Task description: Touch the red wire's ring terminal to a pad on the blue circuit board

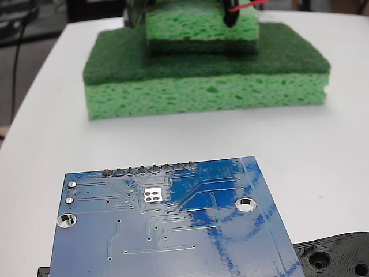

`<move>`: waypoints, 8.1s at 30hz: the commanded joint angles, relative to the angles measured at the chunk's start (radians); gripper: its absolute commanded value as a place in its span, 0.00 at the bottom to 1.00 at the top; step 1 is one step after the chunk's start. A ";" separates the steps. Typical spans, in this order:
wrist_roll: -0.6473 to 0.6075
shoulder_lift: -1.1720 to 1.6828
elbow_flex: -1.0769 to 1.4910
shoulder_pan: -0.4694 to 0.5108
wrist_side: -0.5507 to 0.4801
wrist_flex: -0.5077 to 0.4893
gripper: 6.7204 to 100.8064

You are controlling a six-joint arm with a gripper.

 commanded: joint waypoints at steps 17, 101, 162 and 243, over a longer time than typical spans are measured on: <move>0.081 -0.402 -0.362 0.018 0.098 -0.009 0.99; 0.425 -1.453 -1.324 -0.046 0.290 0.410 0.99; 0.405 -1.445 -1.344 -0.054 0.307 0.431 0.99; 0.005 0.002 -0.005 -0.046 0.052 -0.003 0.99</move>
